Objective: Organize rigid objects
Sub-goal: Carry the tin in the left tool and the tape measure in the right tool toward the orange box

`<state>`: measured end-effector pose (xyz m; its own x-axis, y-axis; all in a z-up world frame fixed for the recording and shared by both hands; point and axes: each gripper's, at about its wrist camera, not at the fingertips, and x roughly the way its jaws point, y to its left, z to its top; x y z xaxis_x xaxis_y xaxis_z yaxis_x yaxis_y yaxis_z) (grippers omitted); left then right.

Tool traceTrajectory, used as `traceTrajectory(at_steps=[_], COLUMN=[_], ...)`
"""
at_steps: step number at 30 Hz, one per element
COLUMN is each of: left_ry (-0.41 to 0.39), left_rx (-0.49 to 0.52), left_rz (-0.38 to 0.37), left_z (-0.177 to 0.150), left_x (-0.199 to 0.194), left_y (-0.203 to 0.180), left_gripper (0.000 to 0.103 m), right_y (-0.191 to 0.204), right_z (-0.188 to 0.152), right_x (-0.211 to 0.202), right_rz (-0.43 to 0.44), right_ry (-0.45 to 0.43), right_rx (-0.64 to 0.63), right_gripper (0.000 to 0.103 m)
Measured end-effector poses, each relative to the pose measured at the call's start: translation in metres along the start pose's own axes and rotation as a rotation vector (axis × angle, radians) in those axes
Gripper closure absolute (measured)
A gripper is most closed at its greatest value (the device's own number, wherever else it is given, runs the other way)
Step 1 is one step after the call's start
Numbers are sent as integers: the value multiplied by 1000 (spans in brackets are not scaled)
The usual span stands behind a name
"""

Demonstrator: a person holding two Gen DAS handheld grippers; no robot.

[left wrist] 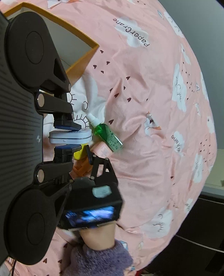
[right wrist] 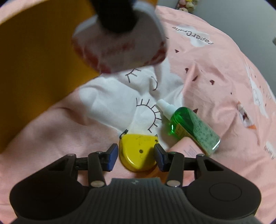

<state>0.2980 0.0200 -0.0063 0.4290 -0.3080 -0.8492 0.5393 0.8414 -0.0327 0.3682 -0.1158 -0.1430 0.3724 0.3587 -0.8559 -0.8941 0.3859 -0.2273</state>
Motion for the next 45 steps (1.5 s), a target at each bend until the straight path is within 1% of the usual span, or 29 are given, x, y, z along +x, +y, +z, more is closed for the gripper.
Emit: traceTrajectory(at_steps=[5, 10, 12, 15, 18, 23, 27, 30, 34, 36, 38, 40, 43, 45], left_ry=[-42, -69, -74, -89, -120, -159, -175, -167, -149, -141, -129, -114, -80, -46], left_rx=[-57, -79, -88, -109, -119, -134, -147, -153, -175, -201, -232, -262, -332, -362], left_rz=[-28, -26, -14, -12, -12, -1, 19, 37, 55, 54, 54, 55, 11, -33], left_z=[-8, -20, -25, -32, -41, -54, -66, -76, -92, -101, -109, -117, -130, -139], left_x=[-11, -24, -29, -40, -54, -75, -90, -97, -104, -108, -109, -108, -100, -89], left_y=[13, 20, 22, 24, 25, 26, 28, 30, 36, 42, 49, 55, 67, 73], left_gripper=[84, 84, 84, 85, 85, 85, 85, 85, 85, 85, 85, 85, 85, 85], right_y=[17, 24, 29, 31, 34, 37, 27, 20, 18, 20, 26, 35, 55, 71], right_z=[7, 11, 13, 17, 20, 24, 31, 39, 58, 70, 86, 101, 125, 140], right_x=[13, 18, 21, 19, 14, -7, -31, -63, -109, -130, -152, -163, -163, -153], right_rz=[-70, -105, -123, -139, -153, -167, -141, -107, -73, -58, -27, 9, 63, 107], right_ry=[44, 74, 90, 110, 114, 117, 85, 32, -61, -115, -169, -195, -192, -165], right_rx=[-111, -147, -160, -151, -133, -102, -25, 54, 101, 94, 62, 23, -59, -108], right_gripper=[49, 50, 50, 51, 52, 52, 52, 52, 52, 51, 51, 51, 51, 51])
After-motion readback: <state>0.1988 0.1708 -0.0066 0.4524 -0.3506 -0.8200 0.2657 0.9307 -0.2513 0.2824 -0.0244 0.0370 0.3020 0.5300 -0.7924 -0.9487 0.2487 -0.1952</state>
